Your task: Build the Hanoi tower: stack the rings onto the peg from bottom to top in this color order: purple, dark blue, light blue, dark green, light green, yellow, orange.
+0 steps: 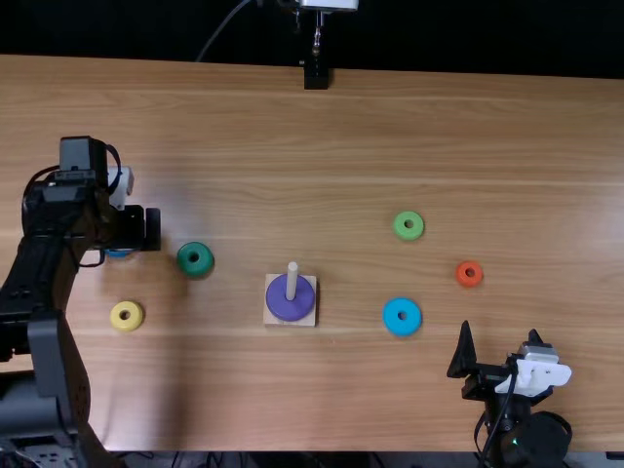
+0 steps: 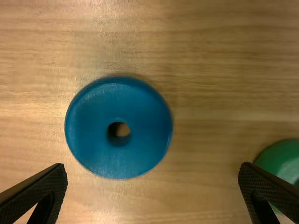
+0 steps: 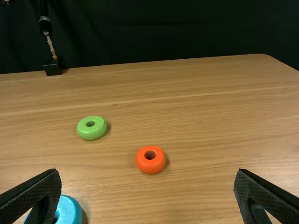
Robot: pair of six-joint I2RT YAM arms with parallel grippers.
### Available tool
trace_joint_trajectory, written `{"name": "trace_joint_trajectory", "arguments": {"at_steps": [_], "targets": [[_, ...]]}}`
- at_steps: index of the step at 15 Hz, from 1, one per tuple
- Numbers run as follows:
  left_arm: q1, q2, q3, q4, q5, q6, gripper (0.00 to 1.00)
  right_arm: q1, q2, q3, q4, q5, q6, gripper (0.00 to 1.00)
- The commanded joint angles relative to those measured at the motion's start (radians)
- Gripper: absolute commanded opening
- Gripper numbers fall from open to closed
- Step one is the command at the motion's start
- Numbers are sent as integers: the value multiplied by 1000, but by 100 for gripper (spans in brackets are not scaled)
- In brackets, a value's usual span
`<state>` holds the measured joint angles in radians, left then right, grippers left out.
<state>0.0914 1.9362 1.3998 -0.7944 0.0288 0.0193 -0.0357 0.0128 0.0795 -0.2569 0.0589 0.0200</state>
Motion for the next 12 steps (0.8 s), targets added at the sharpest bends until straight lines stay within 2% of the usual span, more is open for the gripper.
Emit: {"name": "trace_joint_trajectory", "arguments": {"at_steps": [1,12], "targets": [[2,37,38,1,-1,8,100,-10,-13,-64,-74,9,-3,100],[28,83,143,-4,-5,8,100,-10,-13,-64,-74,9,-3,100]]}}
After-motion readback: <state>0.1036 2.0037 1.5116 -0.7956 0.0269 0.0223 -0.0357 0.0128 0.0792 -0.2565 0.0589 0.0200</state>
